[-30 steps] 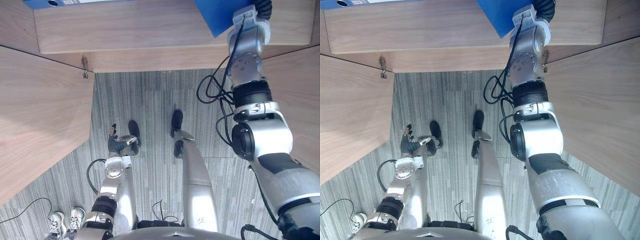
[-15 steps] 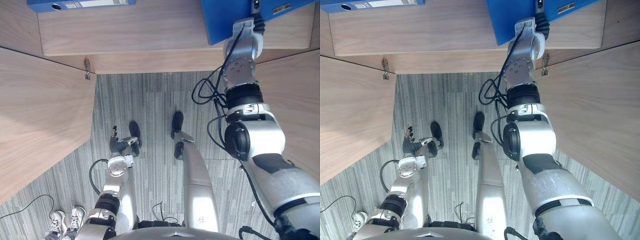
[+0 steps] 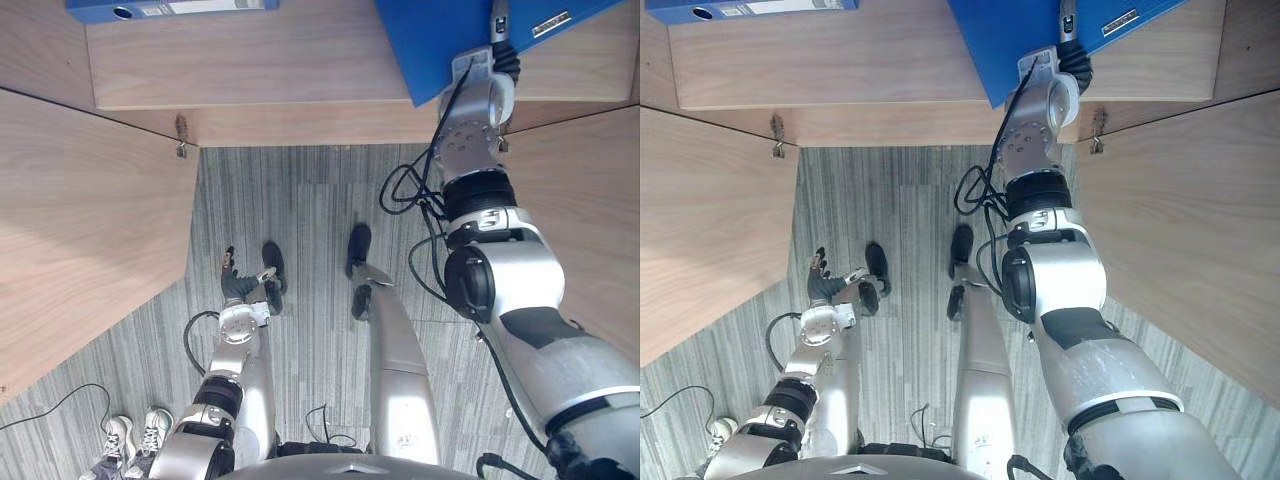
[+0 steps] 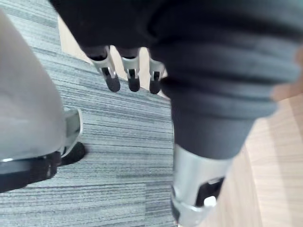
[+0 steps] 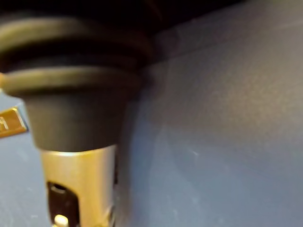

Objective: Walk over to the cabinet, pick up the folder, carry it to the office cabinet, place the folder inside the office cabinet, then close the office cabinet door

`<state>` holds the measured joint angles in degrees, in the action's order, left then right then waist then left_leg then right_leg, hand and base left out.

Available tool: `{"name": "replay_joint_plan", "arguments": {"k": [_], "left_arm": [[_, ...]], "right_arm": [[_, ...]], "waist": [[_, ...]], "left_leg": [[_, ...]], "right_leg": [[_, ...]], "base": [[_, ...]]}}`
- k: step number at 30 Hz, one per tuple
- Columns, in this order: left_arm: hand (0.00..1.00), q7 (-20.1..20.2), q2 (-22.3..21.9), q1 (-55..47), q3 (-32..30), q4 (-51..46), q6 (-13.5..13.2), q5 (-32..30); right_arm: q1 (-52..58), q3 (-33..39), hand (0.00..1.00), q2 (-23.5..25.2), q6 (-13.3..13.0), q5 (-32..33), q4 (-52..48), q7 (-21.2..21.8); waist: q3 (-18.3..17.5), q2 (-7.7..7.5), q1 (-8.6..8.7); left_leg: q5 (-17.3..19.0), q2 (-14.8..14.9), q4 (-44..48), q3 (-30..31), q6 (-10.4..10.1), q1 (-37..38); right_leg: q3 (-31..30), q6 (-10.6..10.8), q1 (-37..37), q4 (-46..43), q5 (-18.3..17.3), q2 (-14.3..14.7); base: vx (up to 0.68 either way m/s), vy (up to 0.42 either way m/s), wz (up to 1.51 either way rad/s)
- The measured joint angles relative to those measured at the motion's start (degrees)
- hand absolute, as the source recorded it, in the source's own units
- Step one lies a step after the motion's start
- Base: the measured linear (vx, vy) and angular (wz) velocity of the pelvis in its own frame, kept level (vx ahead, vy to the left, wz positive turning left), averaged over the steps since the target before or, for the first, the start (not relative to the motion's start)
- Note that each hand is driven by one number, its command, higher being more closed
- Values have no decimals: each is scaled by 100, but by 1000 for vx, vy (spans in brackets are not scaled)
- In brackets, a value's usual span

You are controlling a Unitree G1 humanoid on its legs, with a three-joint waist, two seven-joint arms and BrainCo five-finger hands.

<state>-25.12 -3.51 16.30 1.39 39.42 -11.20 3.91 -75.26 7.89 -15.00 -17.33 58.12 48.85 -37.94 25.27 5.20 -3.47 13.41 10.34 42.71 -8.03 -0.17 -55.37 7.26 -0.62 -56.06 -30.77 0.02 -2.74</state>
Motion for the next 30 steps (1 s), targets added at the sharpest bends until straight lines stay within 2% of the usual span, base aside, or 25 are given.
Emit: {"name": "replay_joint_plan", "arguments": {"k": [9, 14, 20, 25, 30], "left_arm": [[0, -37, -57, 2, -2, -1, 14, 45], [0, -37, -105, 6, -10, 1, 91, 48], [0, -35, -106, 21, -38, -7, 135, 48], [0, -34, -104, 21, -141, -67, 179, 48], [0, -32, -108, 19, -165, -141, 259, 46]], "right_arm": [[68, -97, 0, 115, -140, -10, -129, 27], [473, -94, 0, 226, -240, -9, -782, 49], [1122, -150, 0, 528, -442, -9, -1725, 220], [1913, -607, 0, 978, -705, -9, -2639, 259], [2060, -890, 0, 1302, -764, -11, -2853, 294]], "waist": [[-25, 35, 0], [-29, 34, -5], [-29, 34, -3], [-62, 26, 32], [-64, 23, 20]], "left_leg": [[-25, 1, -61, 9, -21, 52], [-31, 5, -80, 27, -24, 67], [-31, 4, -124, -5, -25, 173], [-34, 11, -193, -52, -30, 261], [-35, 10, -219, -111, -30, 311]], "right_leg": [[20, -7, 49, 47, 6, 2], [56, -8, 97, 81, 7, 2], [32, -8, 174, 102, 7, 5], [12, -8, 228, 146, 6, 9], [-37, -7, 230, 138, 7, 8]], "base": [[0, 0, 0], [2, -1, 1], [0, 0, 0], [0, 0, 0], [4, -3, -2]]}}
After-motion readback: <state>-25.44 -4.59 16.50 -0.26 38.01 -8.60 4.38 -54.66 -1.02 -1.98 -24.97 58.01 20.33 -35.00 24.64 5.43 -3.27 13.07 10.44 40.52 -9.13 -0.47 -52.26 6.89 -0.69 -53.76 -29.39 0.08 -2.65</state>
